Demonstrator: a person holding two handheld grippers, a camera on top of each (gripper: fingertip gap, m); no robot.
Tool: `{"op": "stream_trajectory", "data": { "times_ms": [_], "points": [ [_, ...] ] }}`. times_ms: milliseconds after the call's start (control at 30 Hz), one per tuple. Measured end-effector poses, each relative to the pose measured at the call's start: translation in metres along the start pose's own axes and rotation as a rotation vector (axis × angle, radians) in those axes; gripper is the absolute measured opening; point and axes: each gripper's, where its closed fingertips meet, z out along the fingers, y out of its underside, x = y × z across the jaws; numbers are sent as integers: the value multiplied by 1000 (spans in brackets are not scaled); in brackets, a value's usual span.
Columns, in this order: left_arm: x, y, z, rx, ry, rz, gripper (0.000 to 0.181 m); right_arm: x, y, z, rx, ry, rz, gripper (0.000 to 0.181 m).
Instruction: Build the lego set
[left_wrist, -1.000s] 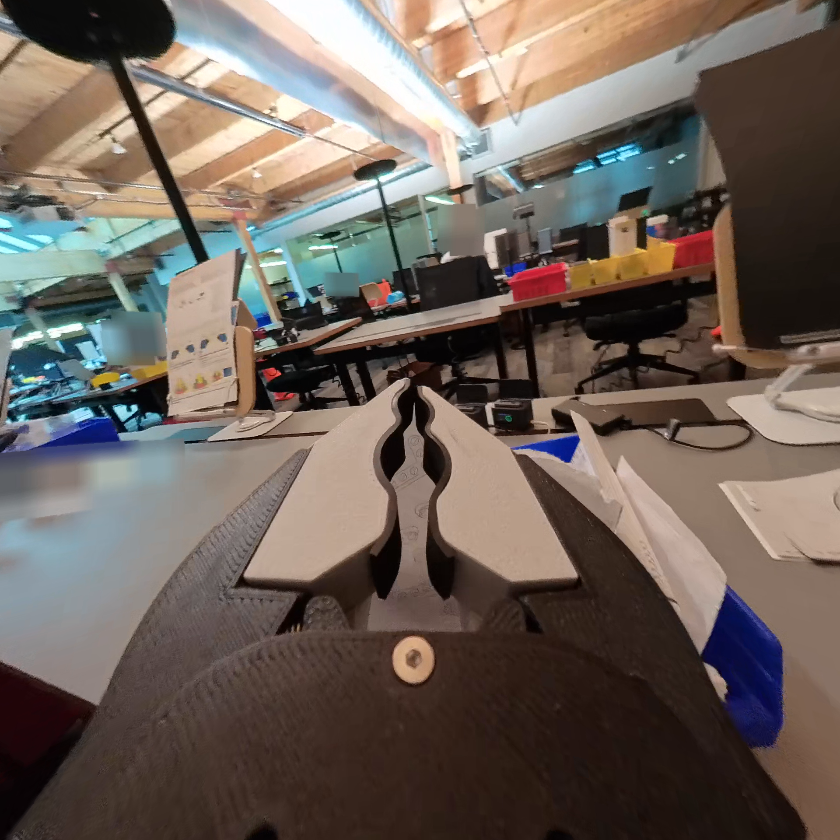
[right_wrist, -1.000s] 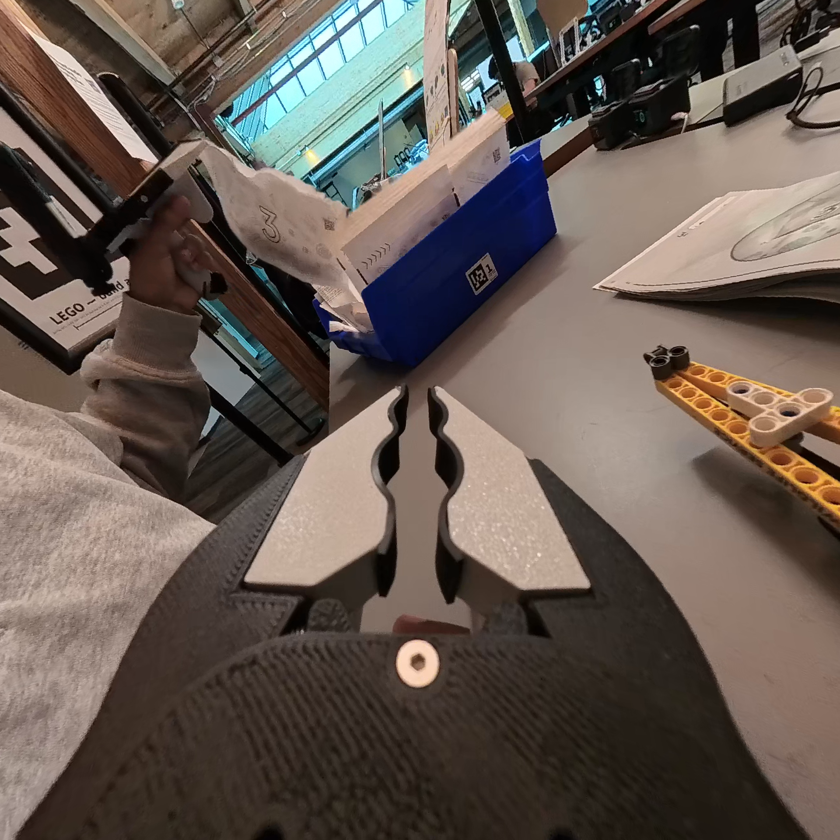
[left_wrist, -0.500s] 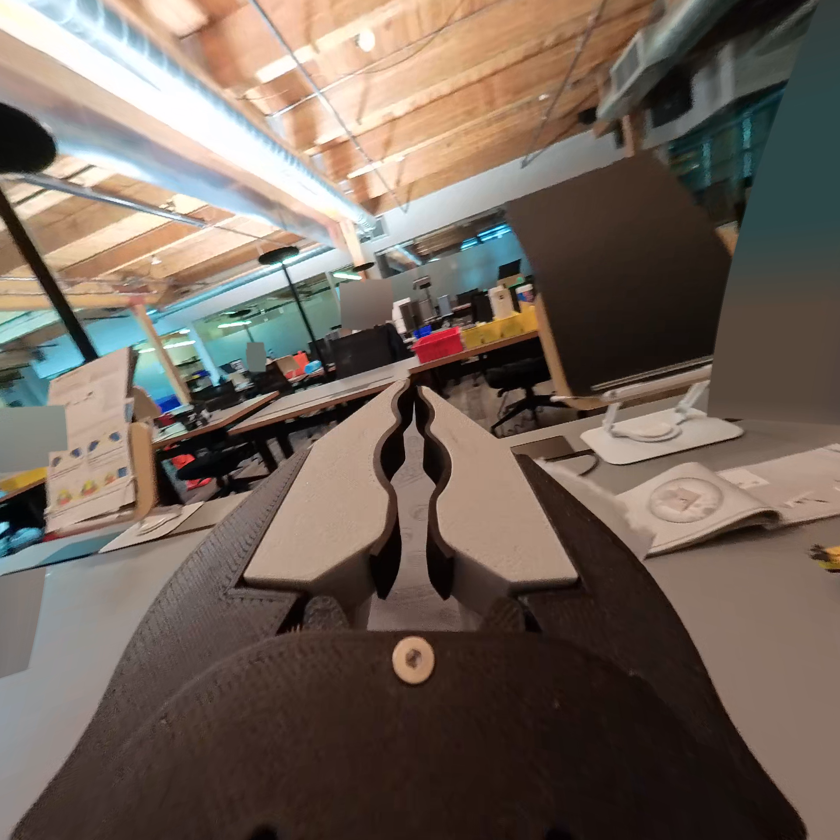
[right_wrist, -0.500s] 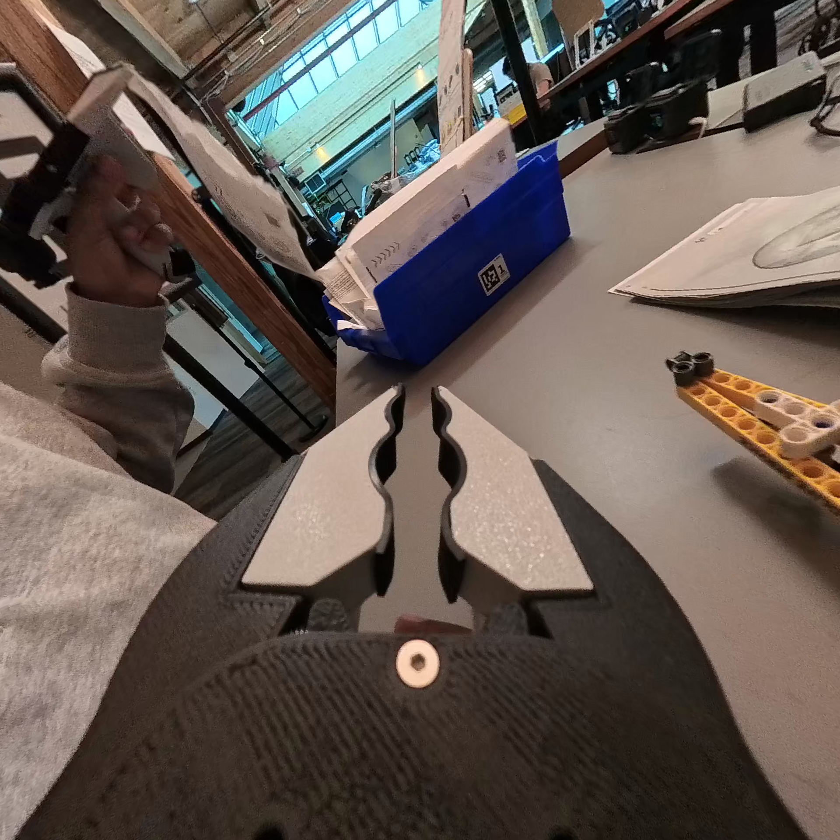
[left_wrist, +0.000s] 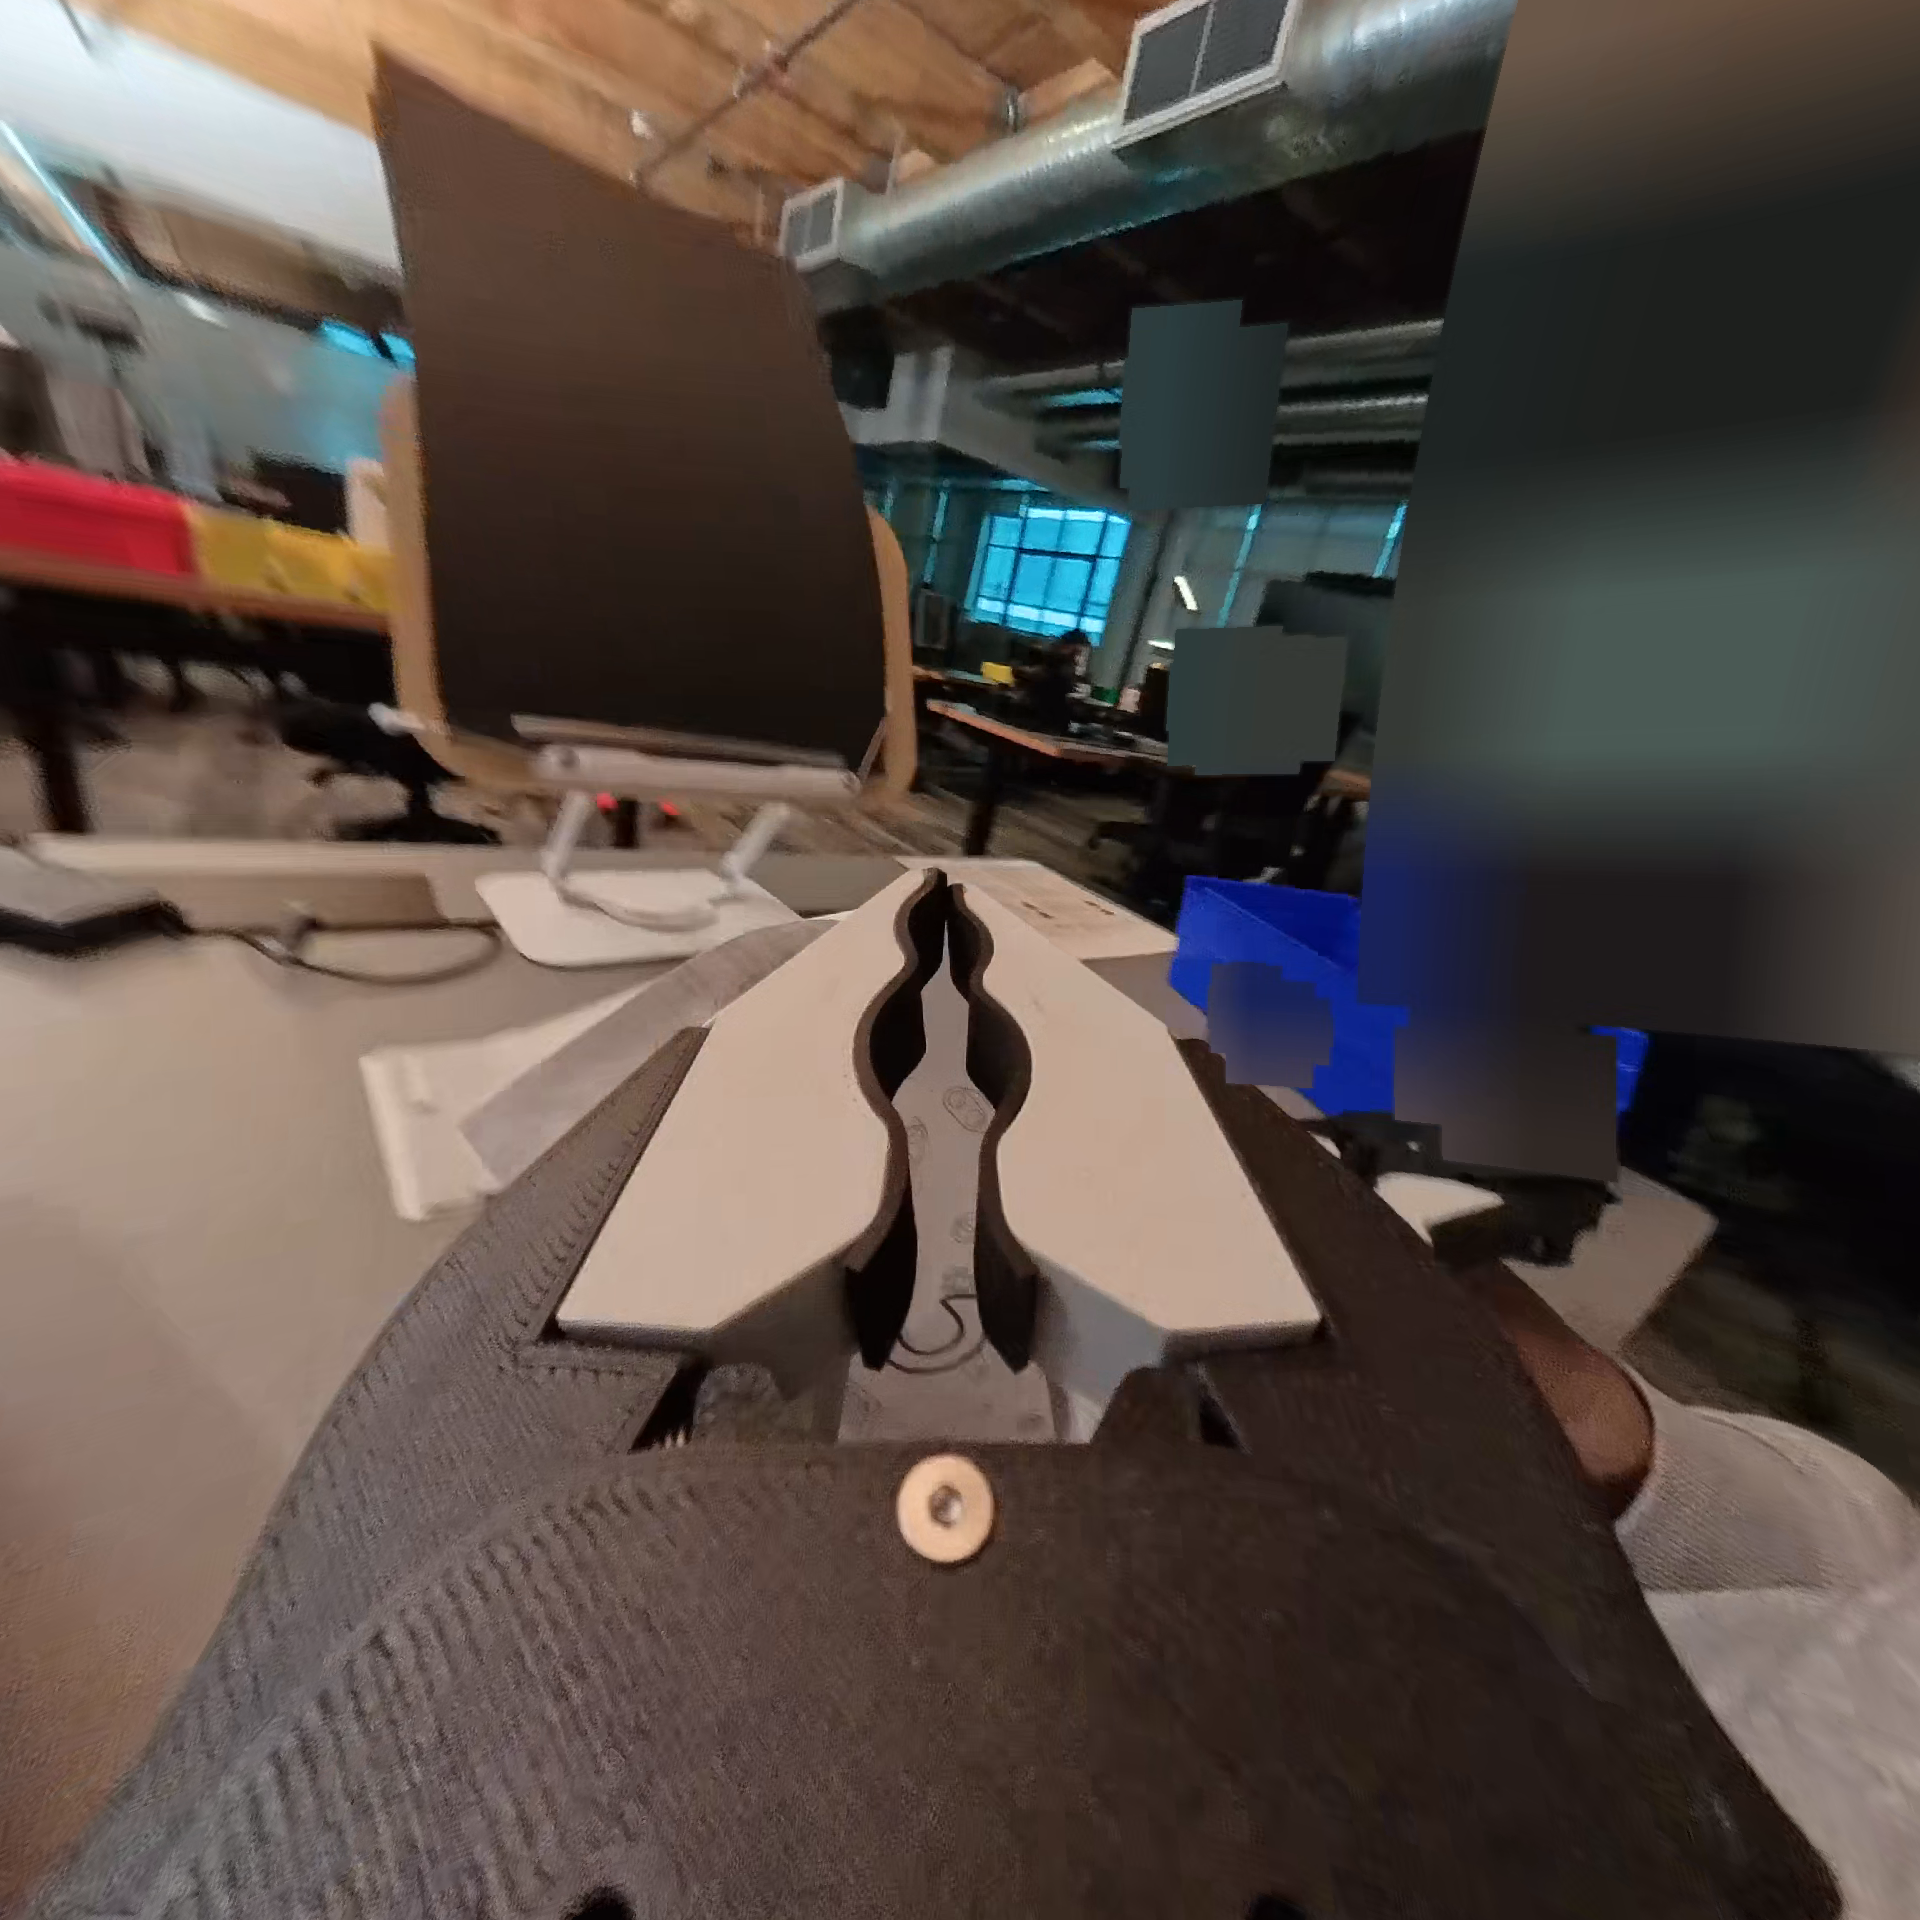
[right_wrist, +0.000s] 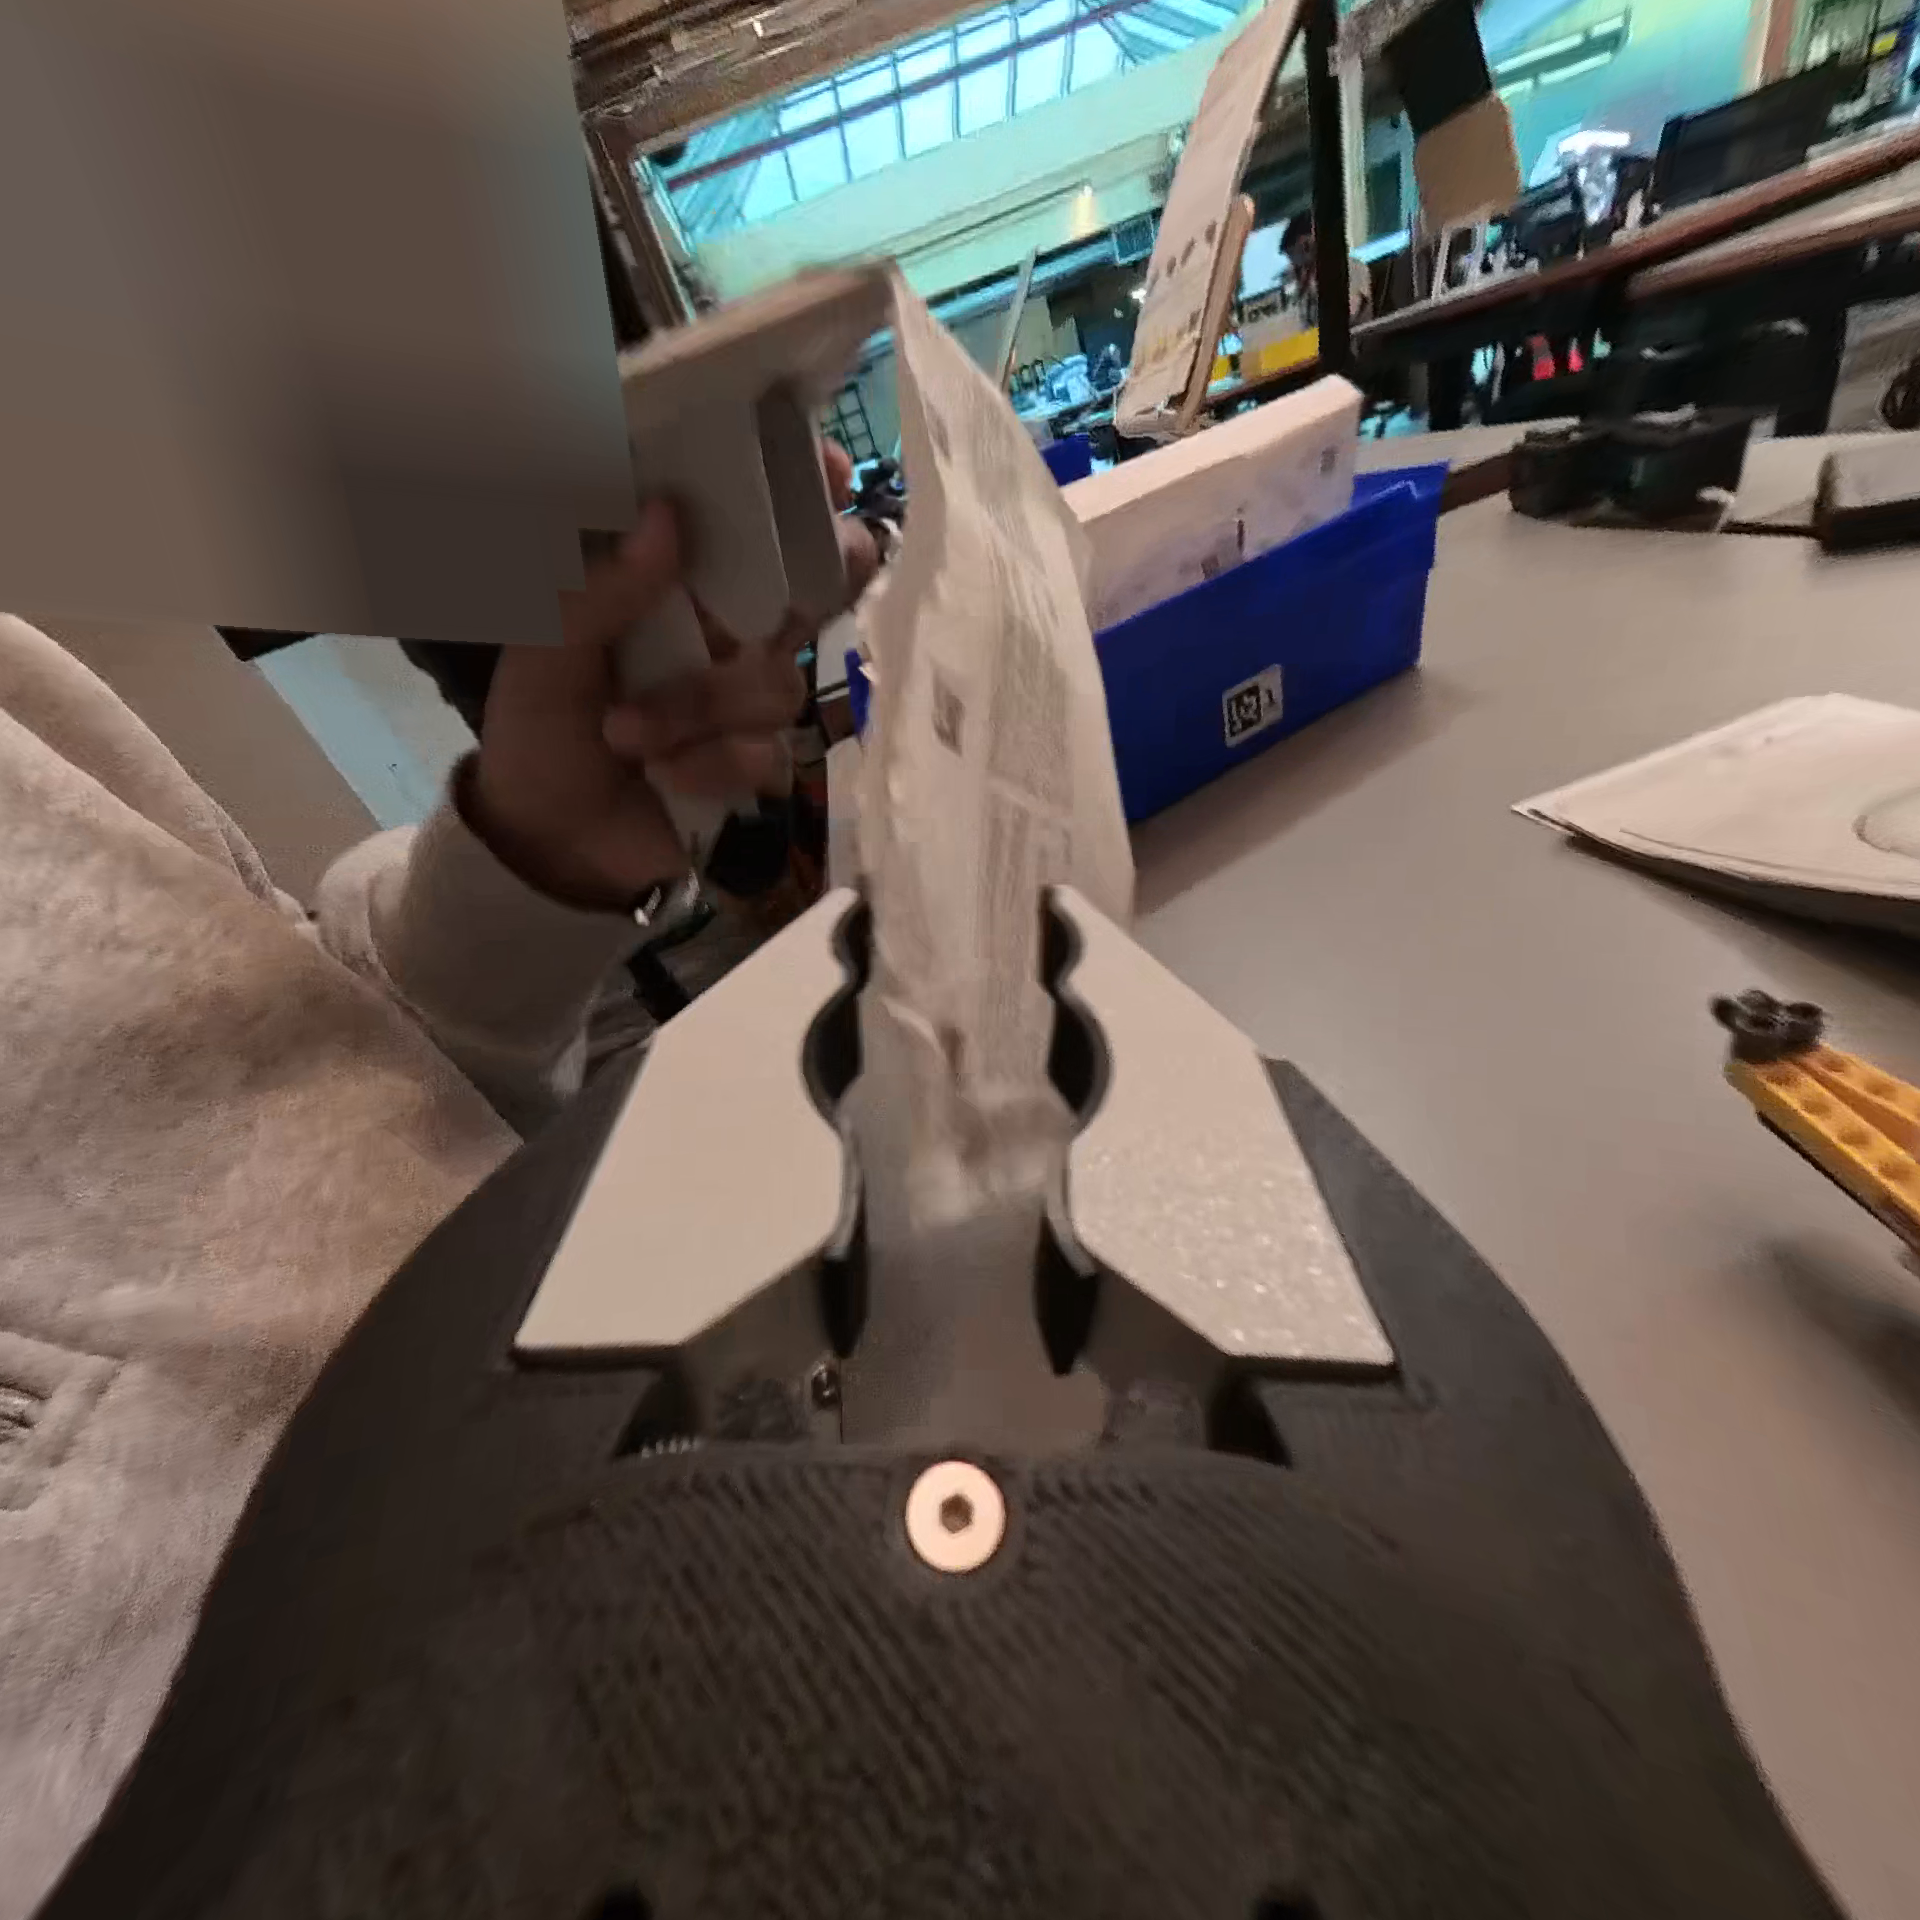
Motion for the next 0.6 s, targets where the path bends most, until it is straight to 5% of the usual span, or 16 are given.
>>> {"op": "stream_trajectory", "data": {
  "times_ms": [167,367,600],
  "points": [
    [-1,41,13,-65,57,-44,0,12,-18,-25,69,63,-36,0],
    [0,41,18,-64,93,-50,0,18,-12,-36,5,145,-101,23],
    [7,44,20,-85,152,-38,0,32,-10,-46,-28,322,-198,26]
  ]
}}
